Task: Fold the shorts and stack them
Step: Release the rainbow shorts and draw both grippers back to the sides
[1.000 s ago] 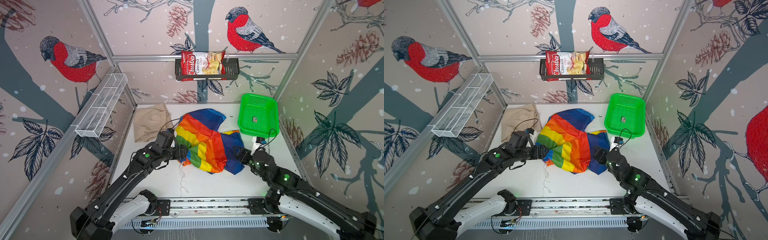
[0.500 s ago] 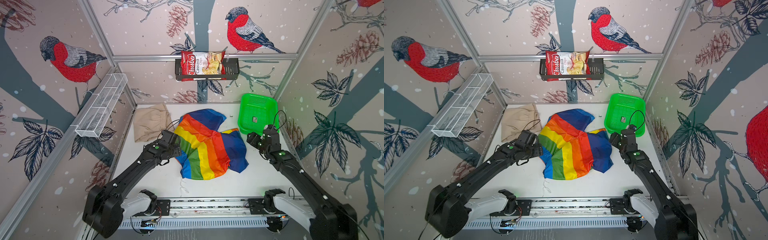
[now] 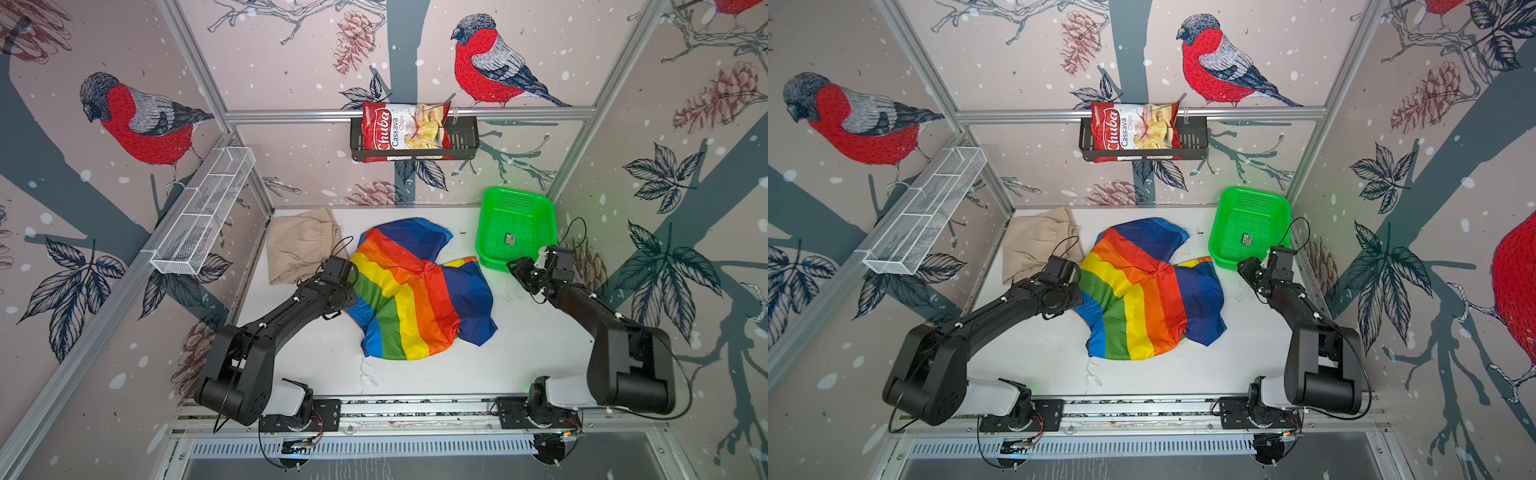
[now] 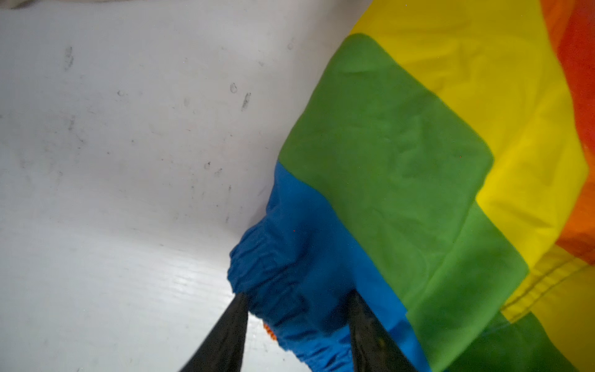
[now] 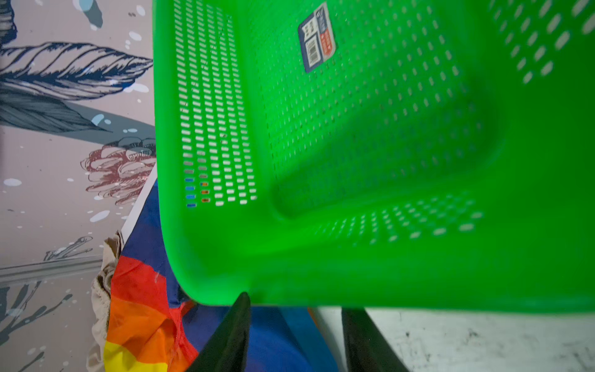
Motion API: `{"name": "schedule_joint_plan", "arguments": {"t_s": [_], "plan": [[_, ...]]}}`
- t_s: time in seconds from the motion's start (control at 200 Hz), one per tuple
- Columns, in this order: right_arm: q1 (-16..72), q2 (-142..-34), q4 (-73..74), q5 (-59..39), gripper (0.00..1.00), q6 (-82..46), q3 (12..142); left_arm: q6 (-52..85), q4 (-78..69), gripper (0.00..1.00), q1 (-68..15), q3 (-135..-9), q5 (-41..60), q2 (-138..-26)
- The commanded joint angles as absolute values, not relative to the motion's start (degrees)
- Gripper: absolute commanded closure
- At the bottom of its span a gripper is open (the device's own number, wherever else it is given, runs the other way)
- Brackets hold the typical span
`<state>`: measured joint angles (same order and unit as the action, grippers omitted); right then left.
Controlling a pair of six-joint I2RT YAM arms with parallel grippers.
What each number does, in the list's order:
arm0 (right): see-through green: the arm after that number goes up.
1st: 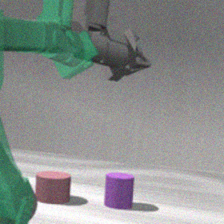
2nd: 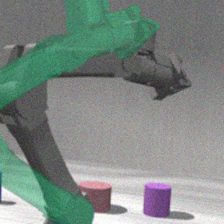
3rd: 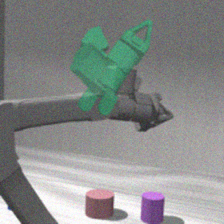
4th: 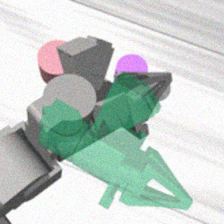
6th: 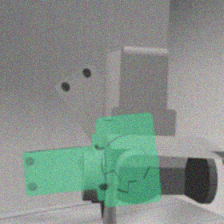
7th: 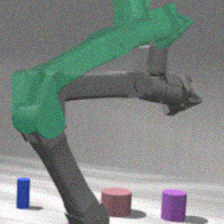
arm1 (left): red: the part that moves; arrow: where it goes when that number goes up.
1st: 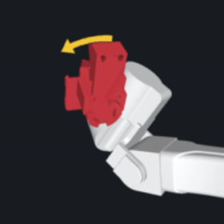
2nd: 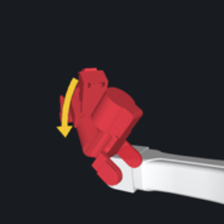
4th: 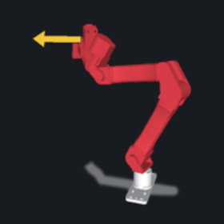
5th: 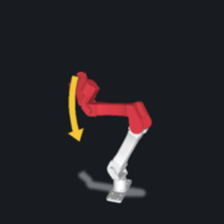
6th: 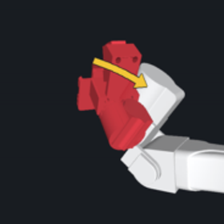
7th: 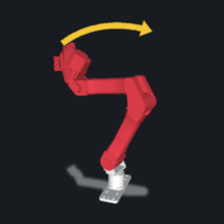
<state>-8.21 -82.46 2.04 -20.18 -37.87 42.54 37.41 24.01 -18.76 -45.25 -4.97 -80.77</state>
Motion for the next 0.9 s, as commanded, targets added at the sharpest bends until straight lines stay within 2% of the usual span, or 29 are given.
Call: {"name": "schedule_joint_plan", "arguments": {"t_s": [0.0,0.345,0.52,0.615,0.77,0.896], "plan": [[-10.09,-85.09,3.78,-19.97,0.52,-37.13,44.84,35.91,21.53,0.5,-17.13,-44.78,-2.49,-82.01],[-18.18,-87.61,1.53,-17.59,0.52,-37.49,49.44,36.34,25.64,0.53,-14.24,-46.81,-4.86,-83.27],[-18.63,-83.25,0.1,-14.09,0.51,-36.42,49.11,38.05,32.13,0.55,-13.79,-49.53,-14.08,-83.13],[-14.64,-79.98,-2.86,-9.5,0.45,-34.77,49.08,39.29,34.33,0.52,-13.79,-50.19,-17.53,-82.09],[-1.6,-72.12,-7.12,5.15,0.35,-31.08,47.62,40.04,32.68,0.29,-13.74,-47.7,-15.62,-81.1],[8.51,-67.32,-5.73,9.55,0.29,-29.12,44.88,41.08,29.52,0.23,-13.78,-45.64,-11.9,-82.95]]}}
